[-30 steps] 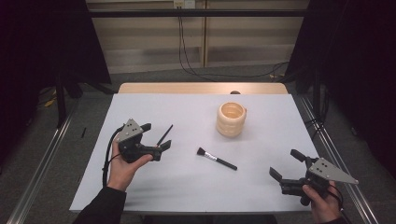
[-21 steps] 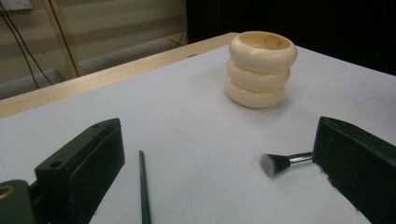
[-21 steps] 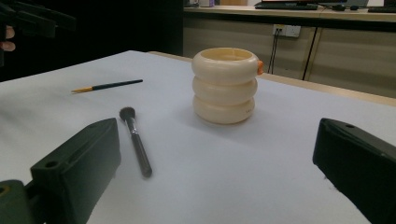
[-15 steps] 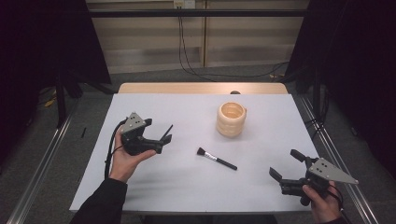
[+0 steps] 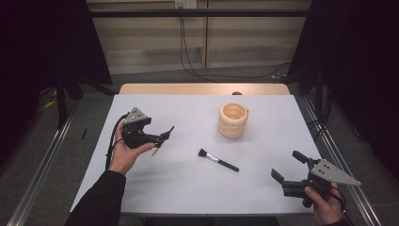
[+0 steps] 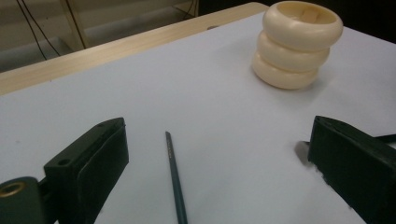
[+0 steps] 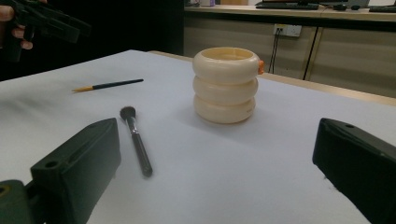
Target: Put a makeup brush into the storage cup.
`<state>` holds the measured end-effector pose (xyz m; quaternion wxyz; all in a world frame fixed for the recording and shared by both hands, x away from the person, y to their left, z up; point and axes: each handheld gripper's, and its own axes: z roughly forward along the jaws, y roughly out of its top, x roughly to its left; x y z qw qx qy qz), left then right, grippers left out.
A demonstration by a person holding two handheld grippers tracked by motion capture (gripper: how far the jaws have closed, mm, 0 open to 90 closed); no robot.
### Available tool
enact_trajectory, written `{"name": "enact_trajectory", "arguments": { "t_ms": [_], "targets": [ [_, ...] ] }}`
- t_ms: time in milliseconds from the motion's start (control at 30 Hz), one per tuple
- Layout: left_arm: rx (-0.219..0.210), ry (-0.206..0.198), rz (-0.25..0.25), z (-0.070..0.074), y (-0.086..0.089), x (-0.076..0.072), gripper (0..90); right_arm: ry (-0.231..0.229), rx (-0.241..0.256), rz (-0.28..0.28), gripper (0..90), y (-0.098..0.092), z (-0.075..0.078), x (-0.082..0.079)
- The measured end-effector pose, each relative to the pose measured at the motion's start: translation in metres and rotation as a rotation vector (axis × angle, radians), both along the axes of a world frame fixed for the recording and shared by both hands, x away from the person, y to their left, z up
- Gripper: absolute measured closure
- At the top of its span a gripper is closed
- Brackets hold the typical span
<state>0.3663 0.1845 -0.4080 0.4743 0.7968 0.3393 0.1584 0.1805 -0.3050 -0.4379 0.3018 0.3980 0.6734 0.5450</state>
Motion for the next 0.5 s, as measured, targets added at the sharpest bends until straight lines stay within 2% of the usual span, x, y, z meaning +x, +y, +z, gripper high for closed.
{"name": "enact_trajectory", "arguments": {
  "t_ms": [33,67,100,133,200,267,300,500],
  "targets": [
    [0.012,0.027,-0.005,0.001,0.000,0.003,5.0,0.002,0.002,-0.002,0.4,0.000,0.000,0.000],
    [0.031,0.035,-0.005,0.002,0.000,0.006,6.4,0.003,0.002,0.001,0.3,0.000,0.000,0.000],
    [0.038,0.036,-0.004,0.004,-0.001,0.009,6.4,0.003,0.001,0.001,0.3,0.000,0.000,0.000],
    [0.036,0.021,0.000,0.006,-0.001,0.011,6.4,0.005,0.001,0.004,0.3,0.000,0.000,0.000],
    [0.059,0.050,0.006,0.008,-0.002,0.016,6.4,0.005,0.001,0.004,0.3,0.000,0.000,0.000],
    [0.069,0.061,0.019,0.006,-0.003,0.018,6.4,0.001,0.002,0.000,0.3,0.000,0.000,0.000],
    [0.092,0.068,0.014,0.005,-0.002,0.019,6.4,0.002,0.001,0.002,0.3,0.000,0.000,0.000],
    [0.144,0.166,0.025,-0.002,-0.001,0.025,9.1,0.002,0.000,0.003,0.3,0.000,0.000,0.000]
  ]
}}
